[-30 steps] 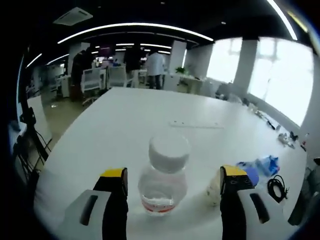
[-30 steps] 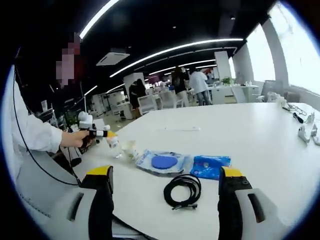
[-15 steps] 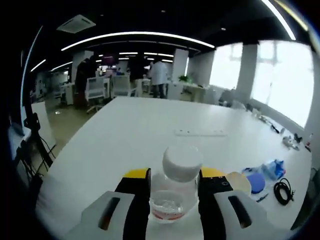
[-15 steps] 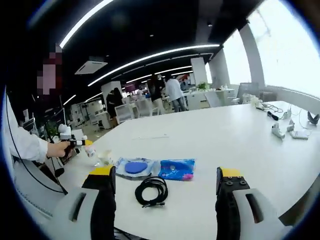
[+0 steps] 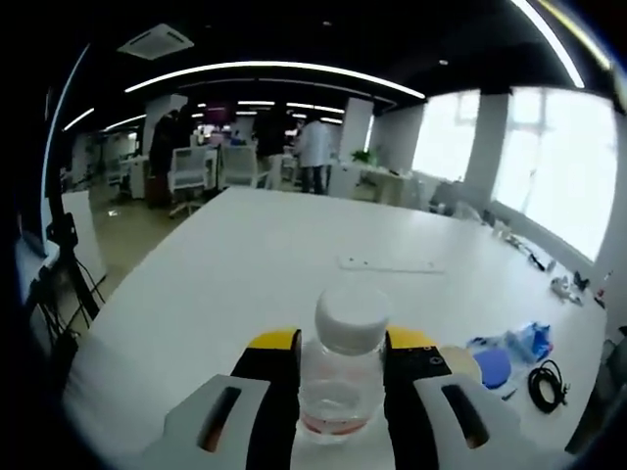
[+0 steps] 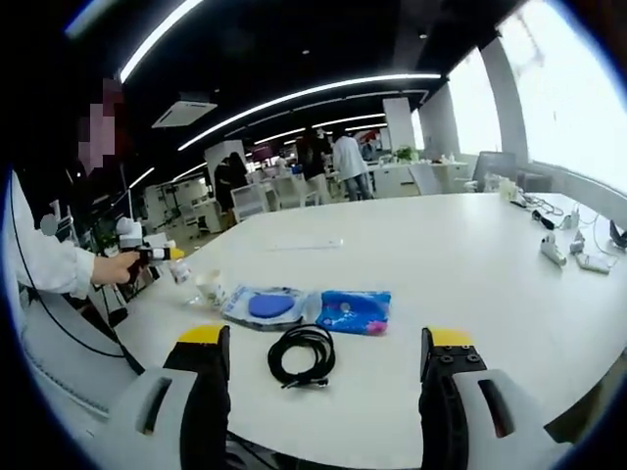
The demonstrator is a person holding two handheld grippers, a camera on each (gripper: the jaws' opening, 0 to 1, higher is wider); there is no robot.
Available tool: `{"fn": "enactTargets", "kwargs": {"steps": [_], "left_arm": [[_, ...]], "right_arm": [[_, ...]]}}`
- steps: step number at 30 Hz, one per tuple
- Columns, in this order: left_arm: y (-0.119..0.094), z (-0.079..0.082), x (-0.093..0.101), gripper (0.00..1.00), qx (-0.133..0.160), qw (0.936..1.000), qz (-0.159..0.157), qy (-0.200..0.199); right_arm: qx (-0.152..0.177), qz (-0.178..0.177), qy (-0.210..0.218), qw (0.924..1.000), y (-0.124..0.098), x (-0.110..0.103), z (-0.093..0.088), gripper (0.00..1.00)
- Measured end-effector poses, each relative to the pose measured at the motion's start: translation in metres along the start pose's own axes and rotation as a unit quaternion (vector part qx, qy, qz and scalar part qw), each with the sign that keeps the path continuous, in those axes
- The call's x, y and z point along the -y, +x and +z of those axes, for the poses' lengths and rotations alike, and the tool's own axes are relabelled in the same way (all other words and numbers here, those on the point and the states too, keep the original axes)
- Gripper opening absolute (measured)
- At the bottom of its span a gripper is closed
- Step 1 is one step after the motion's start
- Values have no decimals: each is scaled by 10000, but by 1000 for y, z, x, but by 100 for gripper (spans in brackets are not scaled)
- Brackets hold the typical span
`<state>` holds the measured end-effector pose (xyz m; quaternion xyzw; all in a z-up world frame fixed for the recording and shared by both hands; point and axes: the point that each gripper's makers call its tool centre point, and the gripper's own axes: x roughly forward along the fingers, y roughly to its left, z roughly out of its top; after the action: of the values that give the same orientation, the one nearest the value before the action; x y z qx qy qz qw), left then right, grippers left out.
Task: Arrange the tabletop items into an orderly group along one side of the table until the central work area is clear of visible clutter.
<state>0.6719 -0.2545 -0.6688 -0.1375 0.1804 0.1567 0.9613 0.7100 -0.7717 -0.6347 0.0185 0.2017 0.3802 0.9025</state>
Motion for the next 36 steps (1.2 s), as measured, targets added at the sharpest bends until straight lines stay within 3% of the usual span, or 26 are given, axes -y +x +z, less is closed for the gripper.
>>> {"fn": "enactTargets", "kwargs": {"steps": [8, 29, 36], "left_arm": [[2, 0, 10, 28, 28, 10000, -43, 68], [4, -6, 26, 28, 51, 10000, -40, -54], [4, -9, 34, 28, 90, 9999, 20, 119]], "right_arm": [[227, -116, 173, 9995, -9, 6, 10, 77], [170, -205, 326, 9991, -18, 18, -2, 77], [135, -187, 355, 9991, -19, 20, -7, 77]]}}
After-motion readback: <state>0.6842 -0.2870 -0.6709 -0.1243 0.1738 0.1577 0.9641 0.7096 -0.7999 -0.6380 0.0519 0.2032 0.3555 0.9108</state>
